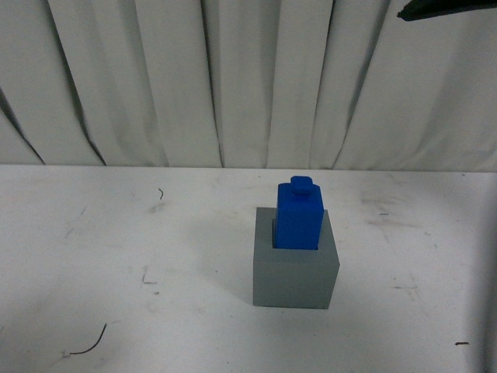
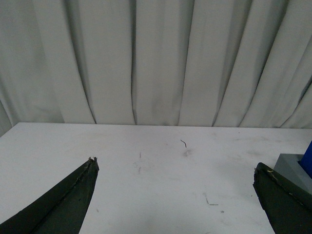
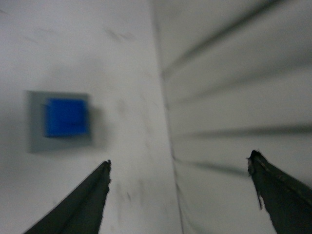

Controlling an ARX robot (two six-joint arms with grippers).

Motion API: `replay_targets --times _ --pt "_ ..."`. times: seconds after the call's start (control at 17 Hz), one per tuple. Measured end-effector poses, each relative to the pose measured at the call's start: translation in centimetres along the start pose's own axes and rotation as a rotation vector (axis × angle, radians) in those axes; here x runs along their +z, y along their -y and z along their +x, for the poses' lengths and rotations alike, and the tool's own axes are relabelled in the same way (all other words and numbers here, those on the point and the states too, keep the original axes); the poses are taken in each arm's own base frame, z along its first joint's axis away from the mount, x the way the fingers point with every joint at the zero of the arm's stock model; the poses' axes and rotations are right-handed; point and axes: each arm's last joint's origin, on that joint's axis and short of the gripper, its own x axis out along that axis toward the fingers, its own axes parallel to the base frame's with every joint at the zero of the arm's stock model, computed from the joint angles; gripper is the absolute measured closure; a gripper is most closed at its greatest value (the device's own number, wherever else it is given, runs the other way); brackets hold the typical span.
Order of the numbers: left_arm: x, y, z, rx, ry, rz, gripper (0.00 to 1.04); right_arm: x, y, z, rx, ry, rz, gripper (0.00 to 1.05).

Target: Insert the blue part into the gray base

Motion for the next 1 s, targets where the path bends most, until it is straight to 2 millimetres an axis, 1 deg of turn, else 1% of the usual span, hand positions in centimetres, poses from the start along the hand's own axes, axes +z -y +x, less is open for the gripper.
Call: replay_targets --times 0.06,0.12,0.18,0.24,0.29,0.35,0.41,0.47,0.53,0.76,1.0 --pt "0.0 0.0 0.0 0.000 -0.001 0.000 0.07 -0.8 -1.4 -0.4 -0.186 -0.075 0.114 0.28" --pt "0.0 0.0 0.0 0.002 -0.001 0.000 0.07 -2.2 -3.4 -1.5 -0.463 -0.119 0.335 0.39" --pt "0.0 0.0 0.0 0.003 -0.001 0.000 0.07 -4.3 -5.3 -3.2 -0.742 -0.060 0.593 0.52" --pt "0.0 0.0 0.0 0.002 0.000 0.000 0.07 -5.7 -7.2 -4.5 -0.873 0.052 0.760 0.63" --pt "0.0 0.0 0.0 0.002 -0.001 0.000 0.07 -6.4 -8.5 -4.9 -0.918 0.119 0.844 0.70" --pt "0.0 0.0 0.0 0.001 -0.001 0.000 0.07 -6.9 -10.7 -5.0 -0.933 0.186 0.920 0.81" --pt "0.0 0.0 0.0 0.001 0.000 0.000 0.07 -7.4 -12.4 -5.0 -0.906 0.235 0.961 0.92" --pt "0.0 0.0 0.0 0.001 -0.001 0.000 0.07 -8.0 -13.8 -5.2 -0.893 0.247 0.991 1.03" --pt "0.0 0.0 0.0 0.004 -0.001 0.000 0.07 -8.5 -14.9 -5.3 -0.902 0.244 1.010 1.03" --pt "0.0 0.0 0.0 0.001 0.000 0.000 0.07 -9.1 -18.6 -6.0 -0.901 0.248 1.035 1.03" --pt "0.0 0.0 0.0 0.001 -0.001 0.000 0.07 -9.4 -21.2 -6.5 -0.897 0.245 1.039 1.03"
